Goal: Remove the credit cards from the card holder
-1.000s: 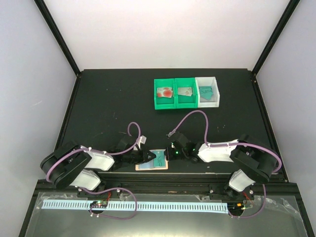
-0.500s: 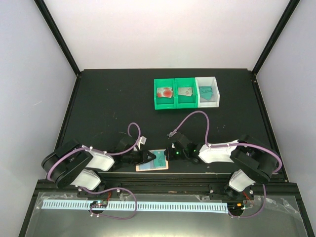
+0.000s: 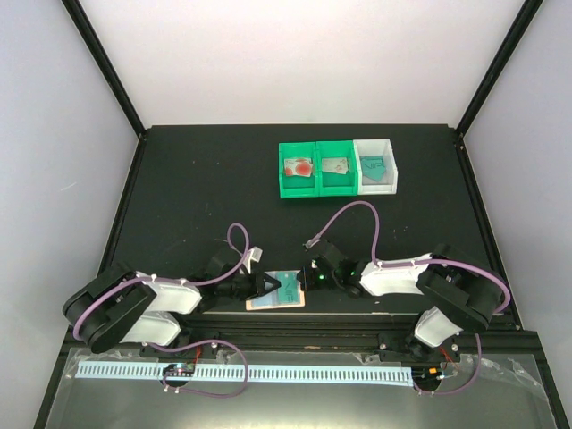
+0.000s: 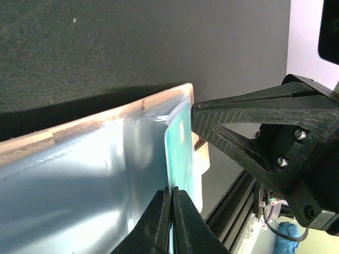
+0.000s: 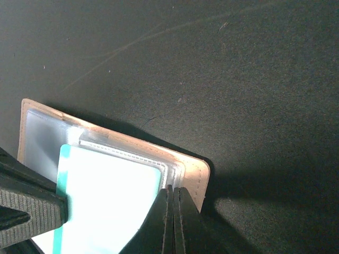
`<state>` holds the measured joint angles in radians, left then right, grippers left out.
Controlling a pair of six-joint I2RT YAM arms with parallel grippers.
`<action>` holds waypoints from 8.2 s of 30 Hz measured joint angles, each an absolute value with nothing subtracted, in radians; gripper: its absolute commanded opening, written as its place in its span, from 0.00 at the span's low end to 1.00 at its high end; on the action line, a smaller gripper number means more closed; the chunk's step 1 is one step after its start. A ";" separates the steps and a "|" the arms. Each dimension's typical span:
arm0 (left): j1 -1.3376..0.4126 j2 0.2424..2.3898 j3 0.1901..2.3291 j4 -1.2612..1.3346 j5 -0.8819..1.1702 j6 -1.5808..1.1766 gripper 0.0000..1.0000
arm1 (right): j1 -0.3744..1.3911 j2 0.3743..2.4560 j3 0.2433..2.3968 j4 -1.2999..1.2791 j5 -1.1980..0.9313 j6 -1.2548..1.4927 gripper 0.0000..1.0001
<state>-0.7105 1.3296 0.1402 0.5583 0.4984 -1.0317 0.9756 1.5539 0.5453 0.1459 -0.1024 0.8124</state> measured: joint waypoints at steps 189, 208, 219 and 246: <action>-0.516 0.353 0.187 0.132 0.609 -1.011 0.42 | 0.969 1.220 0.480 0.506 -0.670 0.845 0.01; -0.516 0.435 0.407 -0.263 0.892 -0.599 0.44 | 0.969 1.069 0.492 0.139 -0.890 0.554 0.01; -0.516 0.466 0.393 -0.242 0.991 -0.598 0.02 | 0.969 1.116 0.518 0.137 -0.929 0.546 0.03; -0.516 0.412 0.268 0.073 0.826 -0.903 0.02 | 0.969 1.086 0.344 0.598 -0.663 0.973 0.60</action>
